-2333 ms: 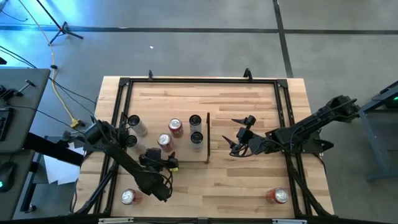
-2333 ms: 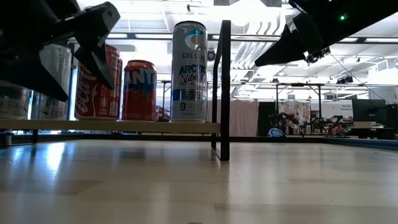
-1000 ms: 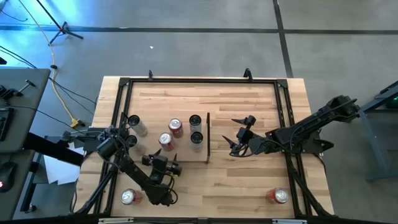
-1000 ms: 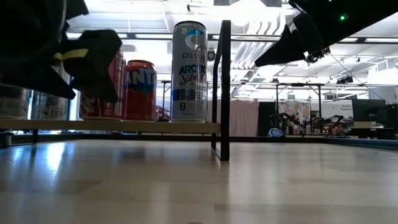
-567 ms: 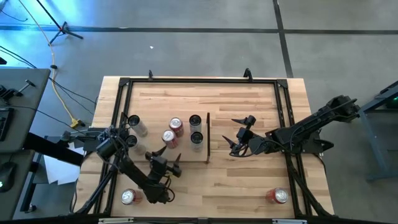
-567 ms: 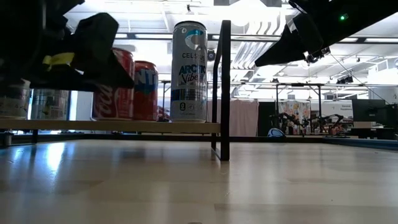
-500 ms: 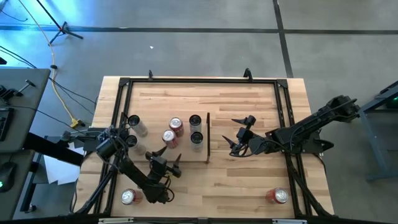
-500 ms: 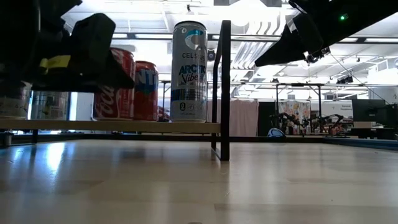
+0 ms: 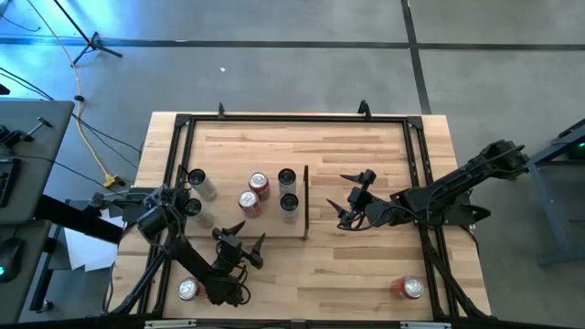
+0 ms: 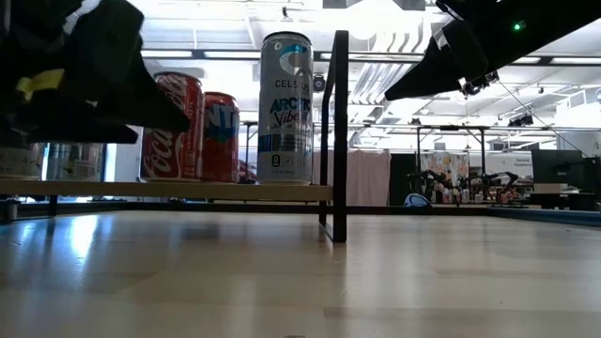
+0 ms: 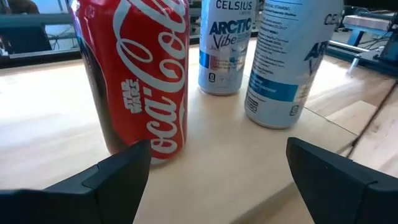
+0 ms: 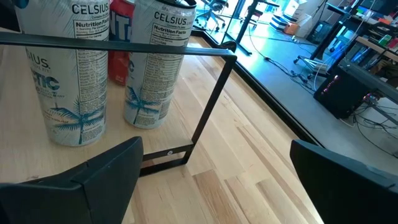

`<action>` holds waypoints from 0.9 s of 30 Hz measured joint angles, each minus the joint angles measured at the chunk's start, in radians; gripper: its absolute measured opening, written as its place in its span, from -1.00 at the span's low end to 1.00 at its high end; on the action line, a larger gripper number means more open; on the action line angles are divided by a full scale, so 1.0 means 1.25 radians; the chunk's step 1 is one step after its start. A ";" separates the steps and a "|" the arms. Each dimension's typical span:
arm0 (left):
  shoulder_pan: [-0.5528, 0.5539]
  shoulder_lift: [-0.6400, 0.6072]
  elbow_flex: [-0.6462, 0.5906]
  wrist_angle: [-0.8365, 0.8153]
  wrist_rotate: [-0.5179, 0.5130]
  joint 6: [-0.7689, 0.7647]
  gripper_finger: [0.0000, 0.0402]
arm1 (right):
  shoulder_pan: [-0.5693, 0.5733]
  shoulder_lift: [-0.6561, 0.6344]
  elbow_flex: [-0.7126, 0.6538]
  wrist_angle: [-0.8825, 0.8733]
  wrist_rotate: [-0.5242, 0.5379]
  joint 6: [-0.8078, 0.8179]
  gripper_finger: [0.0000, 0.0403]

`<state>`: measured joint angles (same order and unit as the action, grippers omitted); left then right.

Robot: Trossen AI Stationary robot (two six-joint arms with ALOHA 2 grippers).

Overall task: Place canned beverage on shelf
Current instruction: Put the right red white soda can on the shelf

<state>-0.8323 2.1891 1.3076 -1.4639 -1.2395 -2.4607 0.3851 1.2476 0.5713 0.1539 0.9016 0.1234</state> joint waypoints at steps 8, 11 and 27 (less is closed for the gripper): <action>-0.049 -0.084 0.104 -0.071 0.012 0.017 0.72 | 0.000 0.000 0.000 0.000 0.000 0.000 0.95; -0.067 -0.133 0.159 -0.086 0.036 0.089 0.72 | 0.000 0.000 0.000 0.000 0.000 0.000 0.95; -0.315 -0.420 0.279 -0.086 -0.045 0.698 0.72 | 0.000 0.000 0.000 0.000 0.000 0.000 0.95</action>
<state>-1.2262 1.6647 1.6562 -1.5713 -1.2958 -1.5887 0.3851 1.2479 0.5713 0.1539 0.9015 0.1234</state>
